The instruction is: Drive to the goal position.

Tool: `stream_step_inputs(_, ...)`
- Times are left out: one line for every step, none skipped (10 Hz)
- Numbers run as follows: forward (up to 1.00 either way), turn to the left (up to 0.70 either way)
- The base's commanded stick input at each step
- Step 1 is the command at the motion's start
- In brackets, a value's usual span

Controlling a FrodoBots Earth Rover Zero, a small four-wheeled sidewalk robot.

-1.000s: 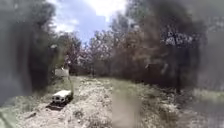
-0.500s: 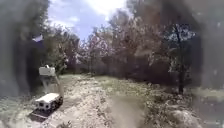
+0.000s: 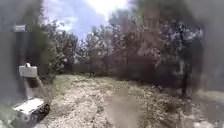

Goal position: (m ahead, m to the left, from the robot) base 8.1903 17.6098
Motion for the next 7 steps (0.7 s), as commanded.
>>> stream_step_inputs(0.67,0.34)
stream_step_inputs(0.67,0.18)
stream_step_inputs(0.67,0.0)
stream_step_inputs(0.67,0.0)
stream_step_inputs(0.67,0.0)
stream_step_inputs(0.67,0.0)
stream_step_inputs(0.67,0.0)
